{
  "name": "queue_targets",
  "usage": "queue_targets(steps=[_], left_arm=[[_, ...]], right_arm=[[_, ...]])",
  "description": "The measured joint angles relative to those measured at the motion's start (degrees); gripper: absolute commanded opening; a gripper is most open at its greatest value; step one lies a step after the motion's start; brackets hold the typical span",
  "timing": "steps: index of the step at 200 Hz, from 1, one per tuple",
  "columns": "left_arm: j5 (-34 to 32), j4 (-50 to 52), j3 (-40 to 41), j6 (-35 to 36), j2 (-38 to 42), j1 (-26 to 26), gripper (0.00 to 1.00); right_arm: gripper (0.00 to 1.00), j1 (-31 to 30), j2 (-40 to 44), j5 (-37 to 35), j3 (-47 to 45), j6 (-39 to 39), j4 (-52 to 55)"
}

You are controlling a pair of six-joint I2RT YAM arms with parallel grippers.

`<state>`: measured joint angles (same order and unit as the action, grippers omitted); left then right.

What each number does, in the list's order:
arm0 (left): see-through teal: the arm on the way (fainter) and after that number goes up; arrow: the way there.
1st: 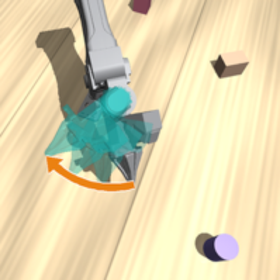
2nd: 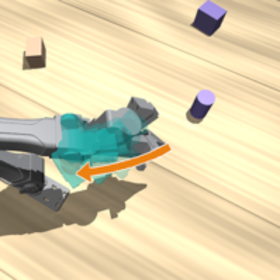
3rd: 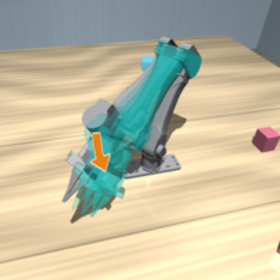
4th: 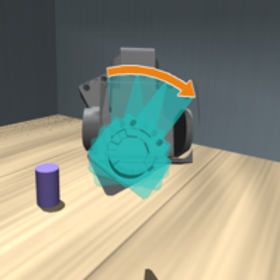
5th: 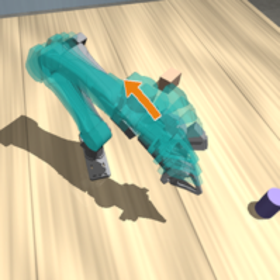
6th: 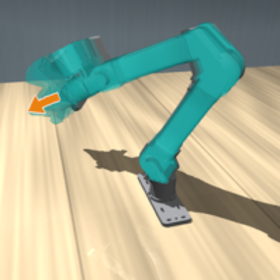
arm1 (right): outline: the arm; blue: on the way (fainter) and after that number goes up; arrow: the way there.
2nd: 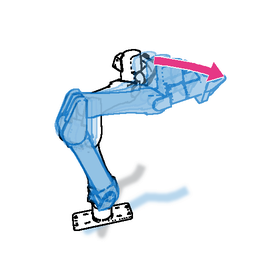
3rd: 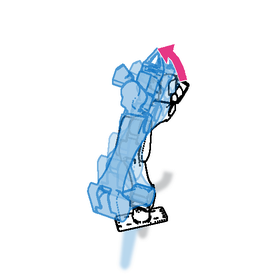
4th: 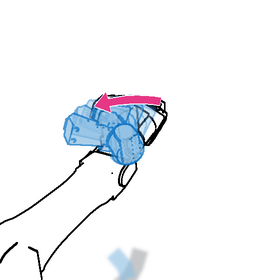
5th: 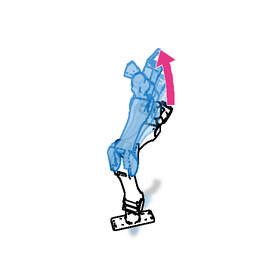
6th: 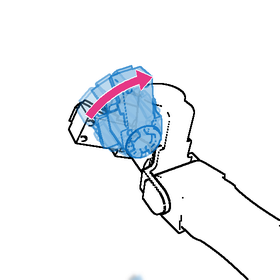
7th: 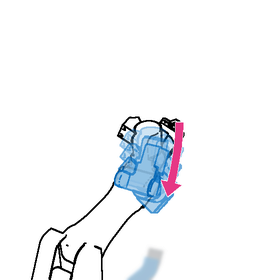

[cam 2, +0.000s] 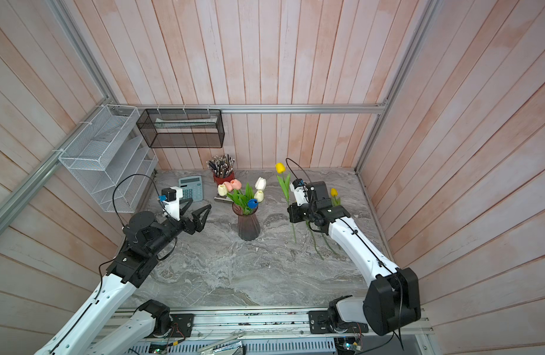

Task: Pick out yellow flowers from the vase
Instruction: Place the flower at the center of the board.

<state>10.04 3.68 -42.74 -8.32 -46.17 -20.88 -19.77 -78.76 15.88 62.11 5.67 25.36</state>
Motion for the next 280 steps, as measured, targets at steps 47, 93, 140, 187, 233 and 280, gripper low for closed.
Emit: queue_targets(steps=[47,93,140,187,233,280], left_arm=[[-3.23,0.0,1.68,0.17,0.02,0.76,0.89],[-4.39,-0.11,2.93,0.17,0.04,1.11,0.9],[-4.61,-0.17,4.0,0.17,-0.04,1.11,0.91],[-5.75,-0.17,4.26,0.13,-1.4,1.14,0.91],[-6.34,-0.24,4.39,0.13,-1.4,1.36,0.91],[-9.11,-1.05,5.07,-0.5,-2.84,1.38,0.94]], right_arm=[[0.0,0.07,-9.25,-1.42,0.0,-2.12,-0.11],[0.0,0.09,-14.67,-2.73,-0.57,-2.78,-1.73],[0.0,0.09,-16.76,-4.35,-2.84,-2.71,-4.11],[0.0,0.11,-19.23,-7.3,-4.0,-2.71,-4.74],[0.0,0.17,-20.74,-9.09,-4.04,-2.69,-4.79],[0.0,0.42,-21.24,-10.36,-4.04,-2.67,-4.74]])
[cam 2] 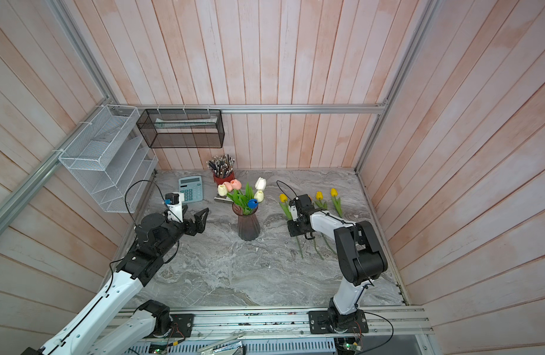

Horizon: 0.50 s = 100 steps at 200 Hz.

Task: Pick out yellow flowers from the vase
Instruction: Place the flower at the center of the board.

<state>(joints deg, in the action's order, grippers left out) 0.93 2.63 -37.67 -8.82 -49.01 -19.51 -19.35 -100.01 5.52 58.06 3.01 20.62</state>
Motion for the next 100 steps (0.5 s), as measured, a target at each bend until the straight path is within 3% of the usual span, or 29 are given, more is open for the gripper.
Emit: queue_targets(steps=[23,100], left_arm=[[-1.95,-0.31,0.81,-0.44,-0.61,0.0,0.96],[-6.05,-3.45,2.78,-0.42,-1.88,0.48,0.98]], right_arm=[[0.05,0.0,0.0,-0.2,0.0,0.0,0.0],[0.38,0.24,2.19,-0.37,0.46,0.17,2.43]])
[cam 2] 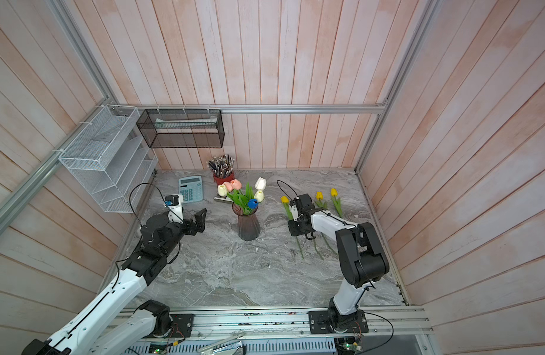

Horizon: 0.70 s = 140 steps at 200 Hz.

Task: Pick out yellow flowers from the vase
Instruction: Place the flower at the center of the board.

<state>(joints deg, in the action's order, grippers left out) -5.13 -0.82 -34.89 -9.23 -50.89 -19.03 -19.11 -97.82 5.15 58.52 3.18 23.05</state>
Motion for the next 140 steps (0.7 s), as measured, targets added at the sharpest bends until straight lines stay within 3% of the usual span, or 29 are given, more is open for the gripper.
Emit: queue_targets(steps=[25,45,66,94,140], left_arm=[[-1.29,-2.78,0.76,0.52,-1.22,0.63,0.99],[-2.23,-5.88,2.43,1.27,-2.58,3.1,1.0],[-2.43,-11.13,5.27,1.27,-5.11,9.44,1.0],[-2.4,-20.57,10.29,1.31,-10.01,17.29,1.0],[-0.13,-39.06,16.41,3.54,-22.27,20.94,1.0]], right_arm=[[0.52,0.46,4.22,0.0,0.98,-0.07,0.33],[0.72,0.9,10.56,-0.09,0.55,-0.5,-2.89],[0.98,2.08,19.89,-0.24,-2.97,-0.55,-12.35],[0.98,5.03,27.76,-3.08,-10.43,-1.64,-27.74],[0.99,14.58,26.6,-8.68,-31.52,-1.62,-54.18]])
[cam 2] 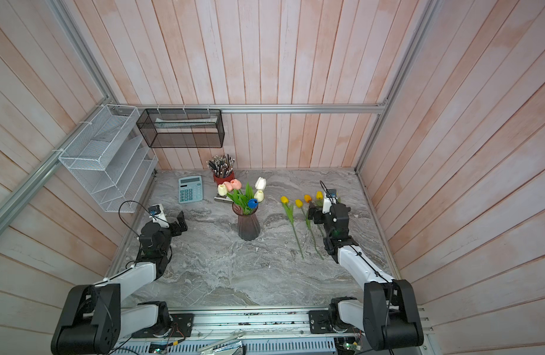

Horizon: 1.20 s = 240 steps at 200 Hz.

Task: Pick out yellow flowers from the vase
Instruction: Place the flower at the center of the board, then reset both arms

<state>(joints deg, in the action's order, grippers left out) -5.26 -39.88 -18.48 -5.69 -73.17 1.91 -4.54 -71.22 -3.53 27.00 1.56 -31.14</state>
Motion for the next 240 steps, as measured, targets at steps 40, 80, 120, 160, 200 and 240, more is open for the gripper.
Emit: queue_targets(steps=[40,80,120,160,200,240], left_arm=[[3.78,-4.04,-1.64,1.62,-2.38,0.72,1.0],[6.73,-20.87,6.71,2.58,-6.34,0.72,1.0],[8.35,-25.73,7.19,3.19,-15.54,0.72,1.0],[9.03,-24.44,1.55,3.39,-15.32,0.72,1.0],[9.33,-23.21,1.55,3.41,-15.32,0.72,1.0],[9.33,-22.84,1.55,3.58,-15.32,0.72,1.0]], right_arm=[[0.99,3.21,-6.1,-2.21,-9.62,-0.35,-14.95],[0.99,3.48,-13.38,-2.38,-15.17,-1.4,-31.95],[0.99,3.65,-16.5,-1.62,-15.72,-2.03,-39.19],[0.99,4.83,-16.35,0.76,-15.06,-2.01,-39.91],[0.99,6.51,-16.35,2.12,-13.81,-1.11,-38.62],[0.99,6.69,-16.35,2.38,-13.7,-0.63,-38.23]])
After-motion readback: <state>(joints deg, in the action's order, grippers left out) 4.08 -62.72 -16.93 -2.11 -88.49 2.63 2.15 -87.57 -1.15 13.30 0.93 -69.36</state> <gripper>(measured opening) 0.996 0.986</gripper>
